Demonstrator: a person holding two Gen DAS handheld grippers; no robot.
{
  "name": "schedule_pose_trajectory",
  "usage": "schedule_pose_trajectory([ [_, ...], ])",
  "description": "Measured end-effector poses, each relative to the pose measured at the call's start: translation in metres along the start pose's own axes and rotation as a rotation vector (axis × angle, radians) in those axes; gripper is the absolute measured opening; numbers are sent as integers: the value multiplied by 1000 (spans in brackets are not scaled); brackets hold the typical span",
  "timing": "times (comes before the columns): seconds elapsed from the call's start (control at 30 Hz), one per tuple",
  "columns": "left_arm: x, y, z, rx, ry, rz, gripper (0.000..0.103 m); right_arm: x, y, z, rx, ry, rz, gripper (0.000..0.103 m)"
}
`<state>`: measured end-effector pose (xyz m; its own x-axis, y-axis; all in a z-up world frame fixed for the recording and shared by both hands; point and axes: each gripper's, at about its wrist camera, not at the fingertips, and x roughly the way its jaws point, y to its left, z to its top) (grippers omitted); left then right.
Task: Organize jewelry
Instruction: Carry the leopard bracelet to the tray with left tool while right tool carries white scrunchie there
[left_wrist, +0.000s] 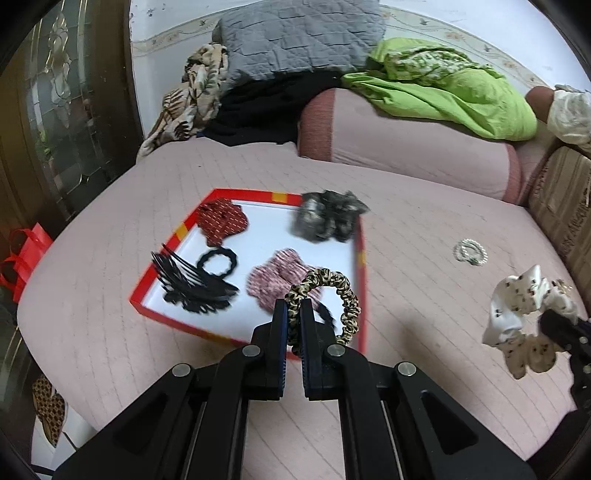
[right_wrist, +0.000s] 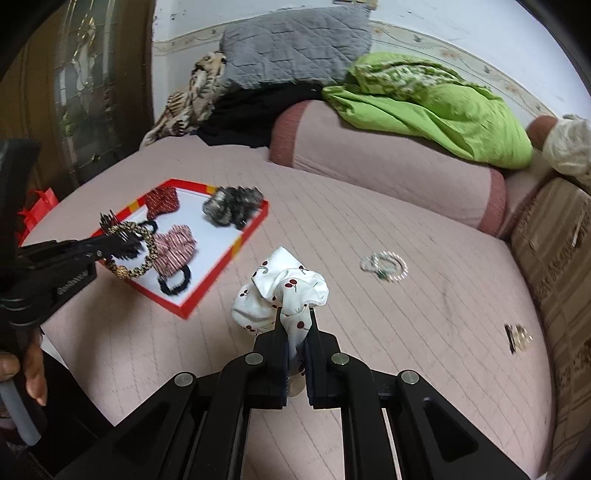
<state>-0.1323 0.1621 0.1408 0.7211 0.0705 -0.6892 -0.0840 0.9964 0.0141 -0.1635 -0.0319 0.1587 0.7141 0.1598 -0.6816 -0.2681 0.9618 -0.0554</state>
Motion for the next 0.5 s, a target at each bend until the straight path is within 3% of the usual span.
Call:
schedule_pose_trajectory([
  [0.17,25,37,32,-76,9,-18,6,14,10,26,21,-5,88,8],
  [0.33,60,78,63,-213,26,-105,6,37,27,52,23,-8,140,8],
  [0.5,105,95,78,-279,67,-160,6,74,48,73,33,25,208,8],
])
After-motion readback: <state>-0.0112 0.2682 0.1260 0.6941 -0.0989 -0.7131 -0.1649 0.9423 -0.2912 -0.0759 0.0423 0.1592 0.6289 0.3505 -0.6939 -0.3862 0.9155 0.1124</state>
